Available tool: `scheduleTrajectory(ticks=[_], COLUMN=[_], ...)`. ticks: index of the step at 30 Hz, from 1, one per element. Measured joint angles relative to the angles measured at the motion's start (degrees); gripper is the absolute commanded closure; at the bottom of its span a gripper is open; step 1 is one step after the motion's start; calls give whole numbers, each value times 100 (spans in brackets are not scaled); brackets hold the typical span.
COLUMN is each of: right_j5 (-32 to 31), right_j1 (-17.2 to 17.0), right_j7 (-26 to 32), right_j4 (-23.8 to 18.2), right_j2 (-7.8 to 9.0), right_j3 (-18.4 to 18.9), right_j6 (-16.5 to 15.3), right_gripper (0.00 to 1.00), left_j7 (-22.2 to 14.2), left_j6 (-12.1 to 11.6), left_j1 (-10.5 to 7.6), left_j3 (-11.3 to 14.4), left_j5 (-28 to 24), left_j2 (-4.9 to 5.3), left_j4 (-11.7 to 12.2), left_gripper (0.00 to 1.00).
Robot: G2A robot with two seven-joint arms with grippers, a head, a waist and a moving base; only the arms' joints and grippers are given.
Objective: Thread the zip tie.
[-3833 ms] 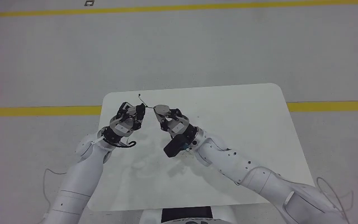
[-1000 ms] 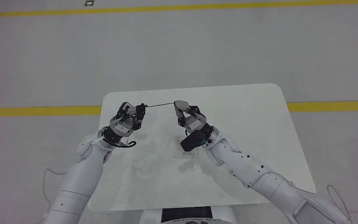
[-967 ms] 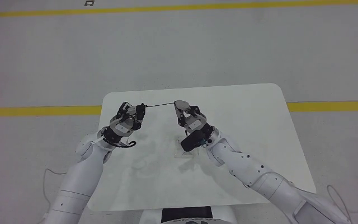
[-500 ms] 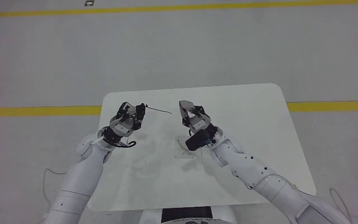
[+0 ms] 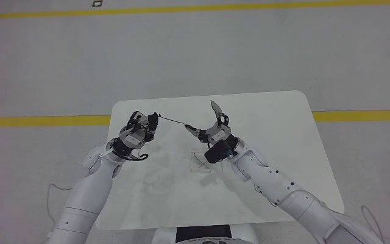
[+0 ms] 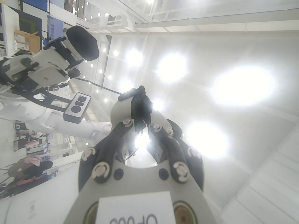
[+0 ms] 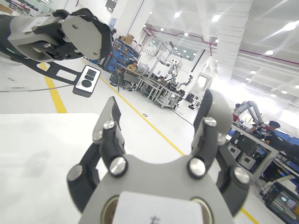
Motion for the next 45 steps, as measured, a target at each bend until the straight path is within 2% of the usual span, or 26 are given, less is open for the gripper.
scheduleTrajectory(ticks=[4,14,21,26,32,38,41,45], right_j5=[370,1003,1694,2314,3035,3055,3055,3055], right_j1=[-136,-596,-926,-1229,-1414,-1415,-1415,-1415], right_j7=[-72,-65,-128,-234,-346,-349,-349,-348], right_j4=[-7,-330,-646,-834,-909,-911,-911,-911], right_j2=[76,324,393,397,343,341,341,341], right_j3=[403,1432,2002,2317,2478,2484,2484,2484], right_j6=[-487,-2082,-2689,-2881,-3062,-3068,-3068,-3068], right_gripper=[0,0,0,0,0,0,0,0], left_j7=[0,0,0,0,0,19,126,85], left_j6=[0,0,0,0,0,-1,74,196], left_j1=[0,0,0,0,0,0,-1,15], left_j3=[0,0,0,0,0,5,53,102], left_j5=[0,0,0,0,0,3,81,167], left_j2=[0,0,0,0,0,-1,0,10], left_j4=[0,0,0,0,0,-13,-169,-376], left_gripper=[100,100,100,100,100,100,100,100])
